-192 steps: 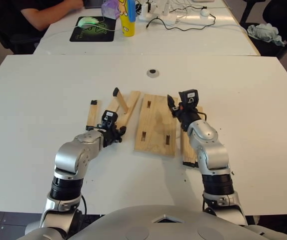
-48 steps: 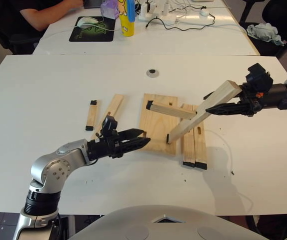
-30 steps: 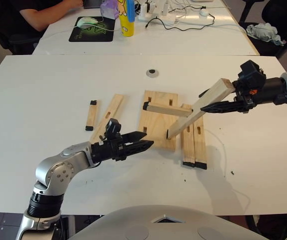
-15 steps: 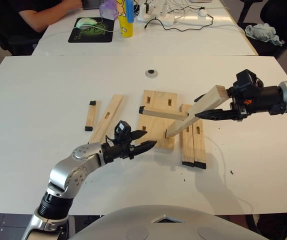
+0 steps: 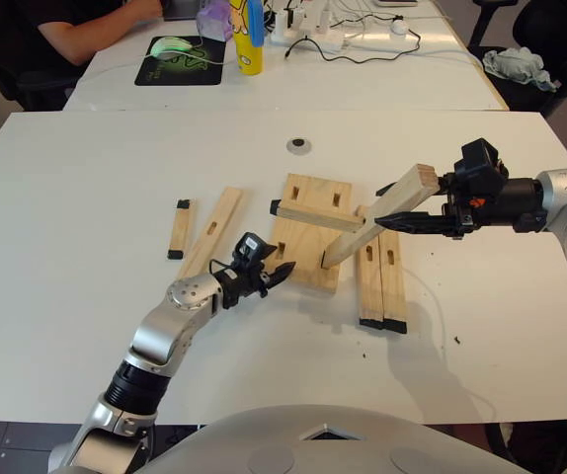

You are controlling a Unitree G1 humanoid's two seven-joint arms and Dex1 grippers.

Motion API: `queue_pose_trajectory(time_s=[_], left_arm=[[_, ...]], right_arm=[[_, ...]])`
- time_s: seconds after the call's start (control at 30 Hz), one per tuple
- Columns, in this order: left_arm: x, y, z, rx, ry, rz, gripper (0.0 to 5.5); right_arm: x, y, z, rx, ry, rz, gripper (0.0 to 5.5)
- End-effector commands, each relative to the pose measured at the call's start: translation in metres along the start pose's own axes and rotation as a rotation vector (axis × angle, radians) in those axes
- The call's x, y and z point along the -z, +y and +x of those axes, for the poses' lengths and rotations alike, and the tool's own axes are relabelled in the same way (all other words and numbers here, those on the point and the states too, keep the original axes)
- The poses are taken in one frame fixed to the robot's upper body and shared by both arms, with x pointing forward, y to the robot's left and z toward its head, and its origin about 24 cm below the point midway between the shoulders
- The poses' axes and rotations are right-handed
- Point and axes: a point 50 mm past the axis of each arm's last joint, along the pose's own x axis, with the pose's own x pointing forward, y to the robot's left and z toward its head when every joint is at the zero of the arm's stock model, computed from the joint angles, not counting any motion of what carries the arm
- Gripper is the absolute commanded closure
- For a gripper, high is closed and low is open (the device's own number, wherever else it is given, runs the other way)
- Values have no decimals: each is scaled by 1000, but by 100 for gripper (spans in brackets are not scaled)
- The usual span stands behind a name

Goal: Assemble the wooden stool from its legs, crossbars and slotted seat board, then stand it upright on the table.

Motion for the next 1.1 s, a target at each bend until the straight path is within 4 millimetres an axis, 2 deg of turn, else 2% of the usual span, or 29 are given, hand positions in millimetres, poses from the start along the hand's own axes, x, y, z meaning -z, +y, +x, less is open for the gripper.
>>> queue_pose_trajectory(time_s=[0.03, 0.2, 0.33, 0.4, 0.53, 0.63, 0.73, 0.87, 1.1], left_arm=[[31, -2, -3, -4, 167, -27, 346], [35, -4, -3, 2, 191, -8, 412], [39, -4, -4, 7, 208, -1, 476], [39, -3, -4, 9, 210, -3, 500], [39, -4, -5, 12, 213, -4, 550], [40, -3, -6, 11, 213, -9, 550], [40, -3, -6, 15, 216, -11, 550], [40, -4, -6, 18, 218, -11, 550], [41, -4, -7, 25, 224, -11, 550]], right_arm=[[37, 7, 14, -3, 36, 155, 342], [41, 9, 19, 38, -30, 170, 342], [47, -4, 27, 179, -75, 143, 342], [52, -4, 29, 194, -73, 150, 342], [65, 14, 30, 90, -56, 211, 342], [71, 25, 29, 47, -46, 256, 342], [79, 29, 27, 86, -46, 263, 342], [87, 19, 33, 204, -51, 242, 342], [93, 17, 35, 218, -34, 241, 342]])
